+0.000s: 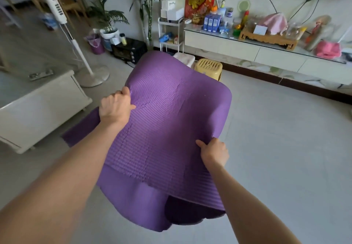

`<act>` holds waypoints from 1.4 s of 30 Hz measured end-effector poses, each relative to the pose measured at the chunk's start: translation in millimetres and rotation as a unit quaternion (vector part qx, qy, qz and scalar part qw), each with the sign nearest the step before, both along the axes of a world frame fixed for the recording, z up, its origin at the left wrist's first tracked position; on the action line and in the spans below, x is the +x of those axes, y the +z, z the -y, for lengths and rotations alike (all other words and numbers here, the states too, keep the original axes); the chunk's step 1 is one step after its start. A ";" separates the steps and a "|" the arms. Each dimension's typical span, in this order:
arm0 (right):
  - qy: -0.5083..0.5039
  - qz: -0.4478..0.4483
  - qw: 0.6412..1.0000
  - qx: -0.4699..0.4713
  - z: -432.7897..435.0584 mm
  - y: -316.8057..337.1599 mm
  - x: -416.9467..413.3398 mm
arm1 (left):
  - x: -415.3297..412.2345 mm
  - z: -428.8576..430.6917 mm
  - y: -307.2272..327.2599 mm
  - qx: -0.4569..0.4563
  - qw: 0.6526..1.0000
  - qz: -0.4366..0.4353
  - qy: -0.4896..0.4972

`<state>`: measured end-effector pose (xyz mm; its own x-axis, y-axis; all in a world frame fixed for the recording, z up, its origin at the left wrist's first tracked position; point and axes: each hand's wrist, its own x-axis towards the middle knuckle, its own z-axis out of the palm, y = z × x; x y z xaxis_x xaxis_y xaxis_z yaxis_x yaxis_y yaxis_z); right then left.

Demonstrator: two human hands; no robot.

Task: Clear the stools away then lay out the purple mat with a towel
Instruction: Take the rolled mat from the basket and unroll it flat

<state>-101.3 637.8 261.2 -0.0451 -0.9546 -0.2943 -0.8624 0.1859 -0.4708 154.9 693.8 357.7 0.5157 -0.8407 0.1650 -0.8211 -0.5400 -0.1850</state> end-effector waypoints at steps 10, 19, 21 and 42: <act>0.011 -0.017 0.998 -0.053 36.6 7.4 -28.1 | -17.1 7.0 -22.7 -0.008 0.999 -0.006 0.043; 0.008 -0.151 0.985 -0.078 70.8 -173.8 -173.0 | -156.1 40.7 -308.1 -0.006 0.986 -0.150 0.073; 0.001 -0.170 0.983 -0.074 74.7 -222.7 -198.0 | -180.1 54.2 -361.7 -0.001 0.985 -0.161 0.063; -0.039 -0.292 0.955 -0.045 87.9 -397.3 -341.7 | -351.0 101.0 -566.4 0.060 0.981 -0.185 0.004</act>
